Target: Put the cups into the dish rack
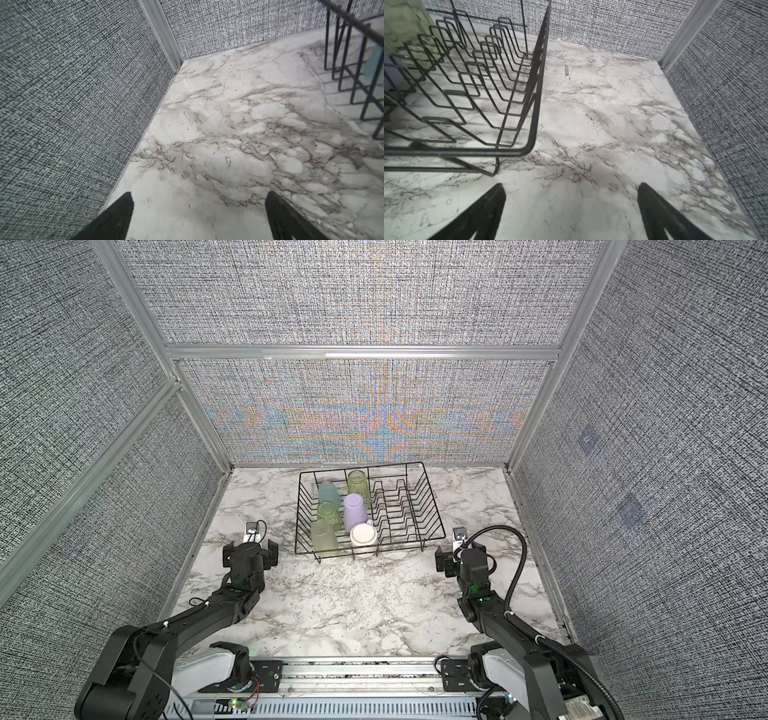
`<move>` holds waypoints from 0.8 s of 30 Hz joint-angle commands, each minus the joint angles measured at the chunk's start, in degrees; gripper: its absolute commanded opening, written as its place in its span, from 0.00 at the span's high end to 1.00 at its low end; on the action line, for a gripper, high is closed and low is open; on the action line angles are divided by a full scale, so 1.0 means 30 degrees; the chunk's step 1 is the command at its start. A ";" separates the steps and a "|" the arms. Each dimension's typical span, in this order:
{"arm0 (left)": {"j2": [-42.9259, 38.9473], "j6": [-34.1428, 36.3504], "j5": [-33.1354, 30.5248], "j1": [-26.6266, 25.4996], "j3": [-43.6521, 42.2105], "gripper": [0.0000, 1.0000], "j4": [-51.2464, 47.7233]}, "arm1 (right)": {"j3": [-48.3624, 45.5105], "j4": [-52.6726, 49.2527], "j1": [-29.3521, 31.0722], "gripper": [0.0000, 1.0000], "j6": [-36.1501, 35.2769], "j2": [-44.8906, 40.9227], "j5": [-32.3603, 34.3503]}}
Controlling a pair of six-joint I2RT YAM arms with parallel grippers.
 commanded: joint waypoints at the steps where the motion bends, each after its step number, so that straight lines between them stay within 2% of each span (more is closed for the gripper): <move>1: 0.0989 -0.1064 0.3099 0.0945 -0.0091 0.01 0.3881 | -0.0182 0.3187 -0.0813 0.01 -0.0302 0.1121 -0.3641; 4: 0.2420 -0.0364 0.4459 0.1508 0.0566 0.01 0.4370 | -0.0434 0.6011 -0.1810 0.01 0.0232 0.2730 -0.4537; 8: 0.4912 -0.0376 0.4820 0.1960 -0.0165 0.01 0.8529 | 0.0205 0.6936 -0.2516 0.01 0.0133 0.4449 -0.4577; 11: 0.4244 -0.0697 0.5363 0.2290 0.0264 0.01 0.6534 | -0.0279 1.0933 -0.3187 0.01 0.0897 0.7822 -0.4442; 12: 0.4481 -0.0956 0.5608 0.2567 0.0236 0.01 0.6889 | -0.0295 1.2984 -0.3295 0.01 0.1114 0.9267 -0.4572; 13: 0.4983 -0.1496 0.5606 0.2971 0.0172 0.01 0.7123 | -0.0393 1.3900 -0.3303 0.01 0.1201 0.9533 -0.4631; 15: 0.6896 -0.1738 0.5417 0.3341 0.0681 0.01 0.8940 | 0.0392 0.9730 -0.3277 0.01 0.1322 0.7730 -0.3424; 16: 0.6683 -0.1940 0.5764 0.3489 0.0978 0.01 0.7951 | 0.0860 0.8683 -0.3303 0.01 0.1629 0.7766 -0.2799; 18: 0.5476 -0.2092 0.6053 0.3622 0.1644 0.01 0.4626 | 0.1339 0.9512 -0.3303 0.01 0.1756 0.8863 -0.2547; 19: 0.5890 -0.2062 0.6041 0.3654 0.1438 0.01 0.5858 | 0.1916 0.8681 -0.3274 0.01 0.1774 0.8878 -0.2541; 21: 0.6300 -0.2006 0.6001 0.3658 0.1105 0.01 0.7126 | 0.3601 0.4411 -0.3182 0.01 0.1590 0.8288 -0.2544; 24: 0.5572 -0.2060 0.6100 0.3652 0.1546 0.01 0.5046 | 0.3018 0.6522 -0.2921 0.01 0.1228 0.8948 -0.2634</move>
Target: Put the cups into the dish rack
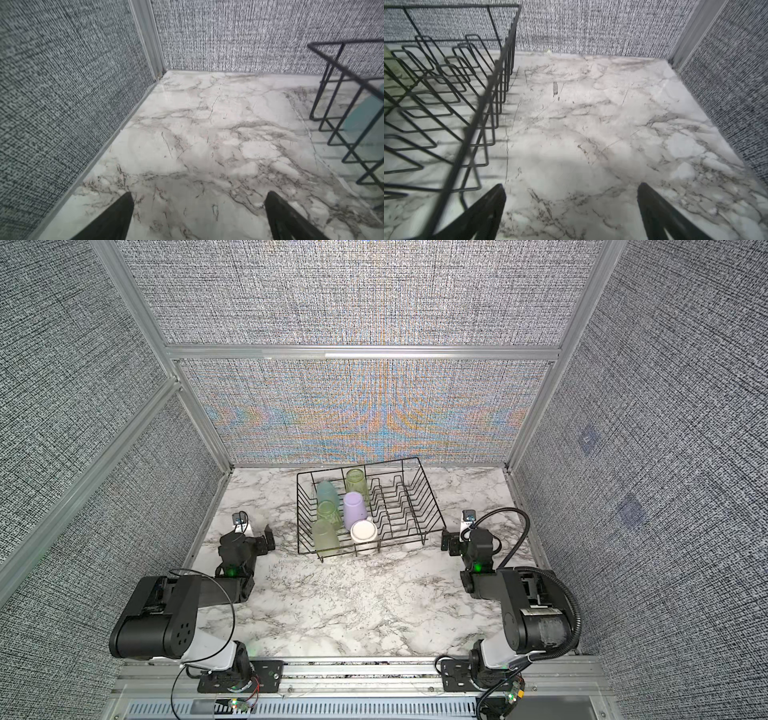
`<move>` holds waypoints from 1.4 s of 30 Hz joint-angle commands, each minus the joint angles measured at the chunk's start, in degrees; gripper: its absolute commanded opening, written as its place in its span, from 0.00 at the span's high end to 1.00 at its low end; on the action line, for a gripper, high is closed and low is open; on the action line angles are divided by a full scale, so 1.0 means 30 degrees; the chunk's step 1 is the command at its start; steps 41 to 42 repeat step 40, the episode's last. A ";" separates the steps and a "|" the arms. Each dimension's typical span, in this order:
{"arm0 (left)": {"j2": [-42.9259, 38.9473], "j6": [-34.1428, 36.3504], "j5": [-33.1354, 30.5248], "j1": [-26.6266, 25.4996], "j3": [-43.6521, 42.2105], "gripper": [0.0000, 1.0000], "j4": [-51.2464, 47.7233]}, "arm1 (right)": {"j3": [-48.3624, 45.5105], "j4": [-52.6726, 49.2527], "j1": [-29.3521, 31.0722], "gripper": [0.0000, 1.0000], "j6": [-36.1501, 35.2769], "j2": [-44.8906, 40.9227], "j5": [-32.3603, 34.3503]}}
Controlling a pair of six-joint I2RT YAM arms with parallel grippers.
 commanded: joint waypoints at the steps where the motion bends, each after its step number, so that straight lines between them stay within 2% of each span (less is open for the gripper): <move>1: -0.0222 -0.0246 0.0290 0.0031 0.0202 0.01 -0.0240 | 0.0003 -0.0215 0.0095 0.01 -0.0049 0.0127 0.0151; 4: -0.0291 -0.0255 0.0301 0.0031 0.0267 0.01 -0.0518 | 0.0380 -0.1571 0.0110 0.01 -0.0006 -0.0206 0.0186; 9: -0.0225 -0.0245 0.0277 0.0038 0.0220 0.01 -0.0297 | 0.0022 -0.0313 0.0116 0.01 -0.0036 0.0156 0.0164; 42: -0.0263 -0.0227 0.0268 0.0031 0.0199 0.01 -0.0337 | 0.0163 -0.0608 0.0116 0.01 -0.0094 0.0136 0.0164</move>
